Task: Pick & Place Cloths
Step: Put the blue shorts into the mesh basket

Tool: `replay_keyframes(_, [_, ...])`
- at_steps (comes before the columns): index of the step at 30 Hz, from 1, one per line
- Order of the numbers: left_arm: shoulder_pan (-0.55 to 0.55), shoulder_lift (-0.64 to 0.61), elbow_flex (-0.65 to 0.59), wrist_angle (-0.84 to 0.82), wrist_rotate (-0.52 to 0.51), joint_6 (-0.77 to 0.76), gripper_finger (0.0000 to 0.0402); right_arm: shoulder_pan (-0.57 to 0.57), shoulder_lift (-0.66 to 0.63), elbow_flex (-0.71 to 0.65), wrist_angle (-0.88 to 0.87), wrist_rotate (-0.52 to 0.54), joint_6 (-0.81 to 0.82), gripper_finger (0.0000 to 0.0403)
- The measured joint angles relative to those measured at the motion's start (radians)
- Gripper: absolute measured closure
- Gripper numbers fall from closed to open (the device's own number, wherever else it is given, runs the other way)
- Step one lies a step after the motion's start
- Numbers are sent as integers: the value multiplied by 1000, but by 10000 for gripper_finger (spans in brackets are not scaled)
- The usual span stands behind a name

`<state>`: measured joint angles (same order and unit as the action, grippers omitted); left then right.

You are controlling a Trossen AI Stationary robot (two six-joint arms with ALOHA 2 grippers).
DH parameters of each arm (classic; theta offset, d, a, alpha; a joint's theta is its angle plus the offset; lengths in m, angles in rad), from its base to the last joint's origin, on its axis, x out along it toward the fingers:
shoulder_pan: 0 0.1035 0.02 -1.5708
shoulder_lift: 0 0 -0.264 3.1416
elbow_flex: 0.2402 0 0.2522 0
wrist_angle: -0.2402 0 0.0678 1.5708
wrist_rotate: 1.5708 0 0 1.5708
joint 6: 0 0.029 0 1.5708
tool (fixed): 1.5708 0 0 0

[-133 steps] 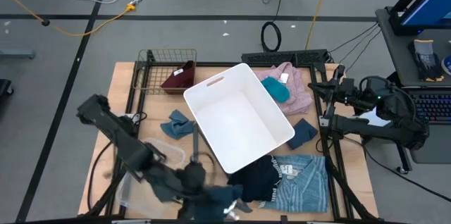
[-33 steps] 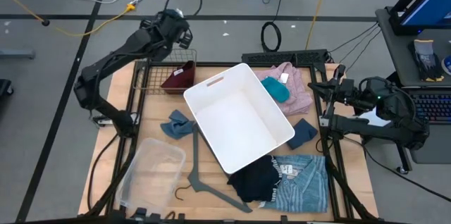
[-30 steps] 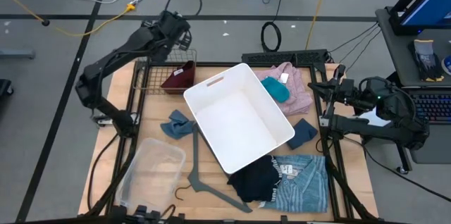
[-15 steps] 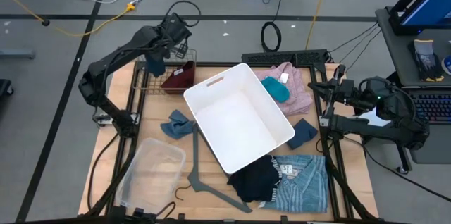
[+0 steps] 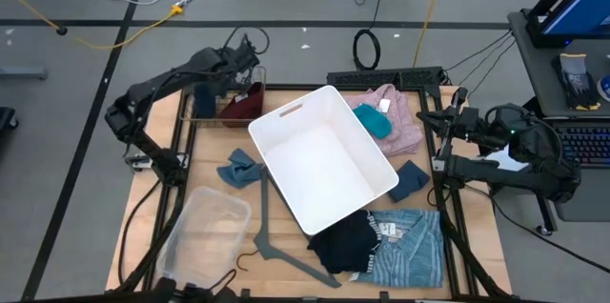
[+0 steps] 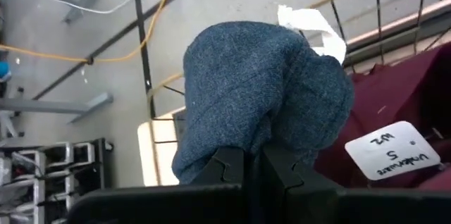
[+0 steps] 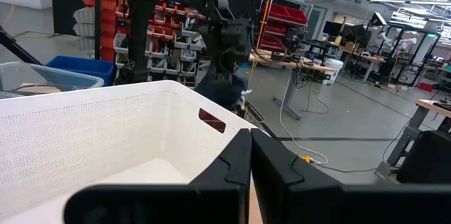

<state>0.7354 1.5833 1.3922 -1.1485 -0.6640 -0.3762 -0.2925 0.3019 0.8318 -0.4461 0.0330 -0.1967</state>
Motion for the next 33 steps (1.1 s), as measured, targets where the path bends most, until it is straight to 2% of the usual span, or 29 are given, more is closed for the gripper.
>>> replay_keyframes(12, [37, 0, -193, 173, 157, 15, 398, 0, 0, 0, 0, 0, 1, 399])
replay_keyframes(18, [80, 0, -213, 183, 343, 13, 398, 0, 0, 0, 0, 0, 1, 399])
replay_keyframes(20, [90, 0, -213, 185, 367, 7, 398, 0, 0, 0, 0, 0, 1, 399])
replay_keyframes(29, [130, -6, -213, 199, 472, -1, 348, 0, 0, 0, 0, 0, 1, 399])
replay_keyframes(33, [130, -6, -213, 211, 484, -19, 320, 0, 0, 0, 0, 0, 1, 399])
